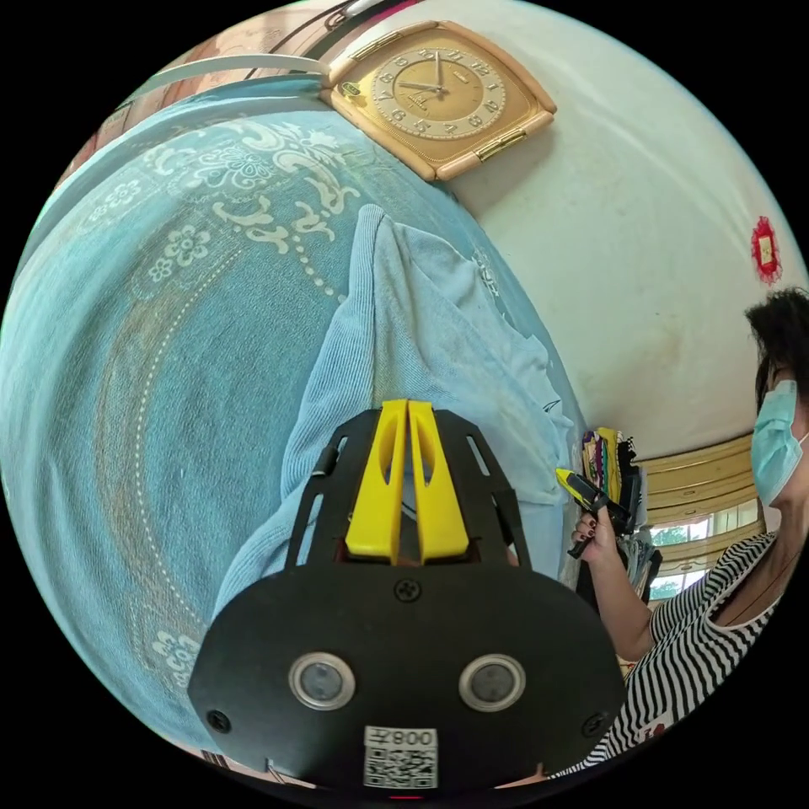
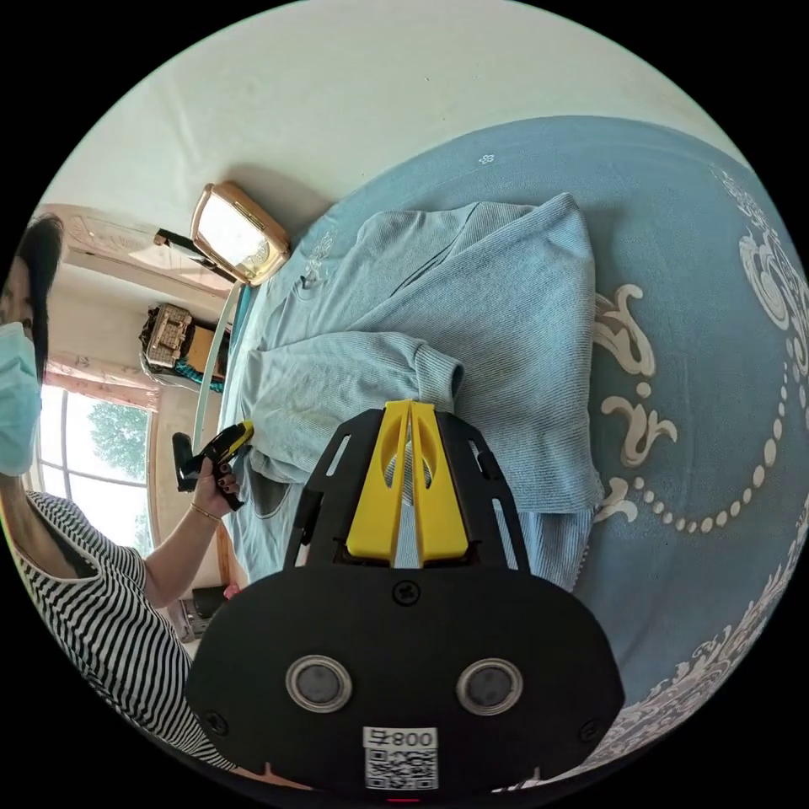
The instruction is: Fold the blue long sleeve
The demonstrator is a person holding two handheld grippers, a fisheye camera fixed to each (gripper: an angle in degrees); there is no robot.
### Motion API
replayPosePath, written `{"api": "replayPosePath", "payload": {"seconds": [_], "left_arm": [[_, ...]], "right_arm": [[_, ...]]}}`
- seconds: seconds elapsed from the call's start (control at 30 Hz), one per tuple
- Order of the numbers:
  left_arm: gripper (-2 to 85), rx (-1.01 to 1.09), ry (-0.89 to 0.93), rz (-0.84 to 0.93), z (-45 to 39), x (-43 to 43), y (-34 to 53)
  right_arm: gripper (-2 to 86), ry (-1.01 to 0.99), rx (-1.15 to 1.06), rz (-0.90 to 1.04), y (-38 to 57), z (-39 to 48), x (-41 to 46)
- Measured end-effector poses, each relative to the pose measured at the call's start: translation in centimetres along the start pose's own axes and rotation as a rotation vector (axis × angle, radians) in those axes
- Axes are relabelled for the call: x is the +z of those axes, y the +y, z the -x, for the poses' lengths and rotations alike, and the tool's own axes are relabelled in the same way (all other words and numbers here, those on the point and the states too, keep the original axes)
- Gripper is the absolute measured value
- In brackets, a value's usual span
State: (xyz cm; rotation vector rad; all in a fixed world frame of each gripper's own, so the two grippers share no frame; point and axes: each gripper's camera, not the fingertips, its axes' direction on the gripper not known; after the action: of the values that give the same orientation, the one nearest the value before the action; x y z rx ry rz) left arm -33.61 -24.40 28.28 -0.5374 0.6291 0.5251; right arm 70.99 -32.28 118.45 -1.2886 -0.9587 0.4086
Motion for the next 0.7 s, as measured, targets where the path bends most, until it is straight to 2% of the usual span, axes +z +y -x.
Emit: {"api": "replayPosePath", "payload": {"seconds": [0.13,0.23,0.37,0.7], "left_arm": [[0.2,0.017,0.024,-0.006,-1.3,-1.6,0.5],[0.2,-0.014,0.078,0.022,-1.0,-2.9,1.7],[0.2,-0.070,0.158,0.123,0.2,-4.1,4.0],[0.3,-0.101,0.060,0.337,-0.3,-8.0,7.8]], "right_arm": [[0.1,-0.001,0.043,-0.085,2.5,-0.8,-4.1],[0.1,-0.036,0.104,-0.078,5.1,-2.1,-6.2],[0.1,-0.043,0.151,-0.067,9.1,-2.7,-8.6],[0.1,-0.080,0.314,-0.009,20.6,-3.0,-13.6]]}}
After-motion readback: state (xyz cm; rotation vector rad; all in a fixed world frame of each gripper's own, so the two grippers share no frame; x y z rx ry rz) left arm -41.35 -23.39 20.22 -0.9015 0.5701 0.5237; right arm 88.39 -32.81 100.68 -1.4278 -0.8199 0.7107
